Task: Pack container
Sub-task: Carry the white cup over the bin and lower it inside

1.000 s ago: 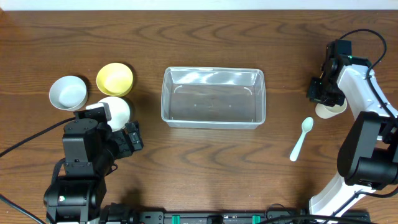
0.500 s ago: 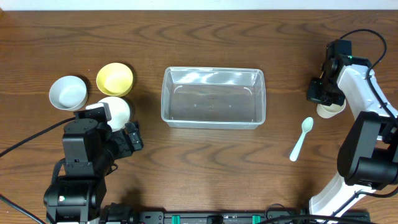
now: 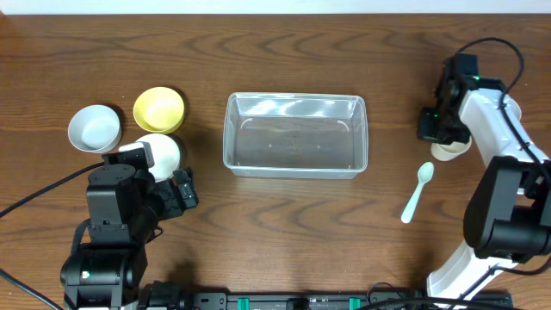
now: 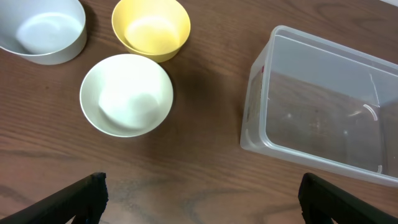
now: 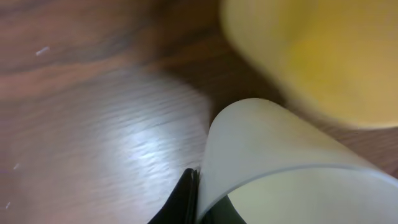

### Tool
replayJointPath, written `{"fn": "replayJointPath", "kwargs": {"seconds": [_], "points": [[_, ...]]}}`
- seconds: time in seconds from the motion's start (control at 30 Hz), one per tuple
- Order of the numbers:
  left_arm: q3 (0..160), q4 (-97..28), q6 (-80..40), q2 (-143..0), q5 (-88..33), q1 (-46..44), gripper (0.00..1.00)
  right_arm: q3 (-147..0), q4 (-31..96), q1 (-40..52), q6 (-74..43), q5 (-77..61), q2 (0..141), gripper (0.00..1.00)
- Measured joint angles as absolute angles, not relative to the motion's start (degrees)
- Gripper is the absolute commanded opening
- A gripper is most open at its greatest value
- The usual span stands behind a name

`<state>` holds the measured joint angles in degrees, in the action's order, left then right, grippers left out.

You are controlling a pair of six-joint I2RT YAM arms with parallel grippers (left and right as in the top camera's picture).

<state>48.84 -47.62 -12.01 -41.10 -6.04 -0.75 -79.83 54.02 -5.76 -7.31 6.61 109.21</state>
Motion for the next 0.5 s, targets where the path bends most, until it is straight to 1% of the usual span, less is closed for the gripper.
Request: {"fn": "replayJointPath", "kwargs": {"seconds": [0.17,0.37,0.5], "points": [[48.84,-47.64,-12.01,-41.10,-6.04,-0.75,0.98,-82.04,56.34,0.78,-4.27,4.19,102.54,0.01],[48.84,-47.64,-12.03,-41.10,-6.04,-0.75,0.98,-87.72,55.68,12.82,-2.70,2.50,90.26,0.01],[48.84,-47.64,-12.01,-41.10,-6.04,-0.75,0.98,-88.75,55.48,21.39,-1.69,1.50,86.80,0.01]]}}
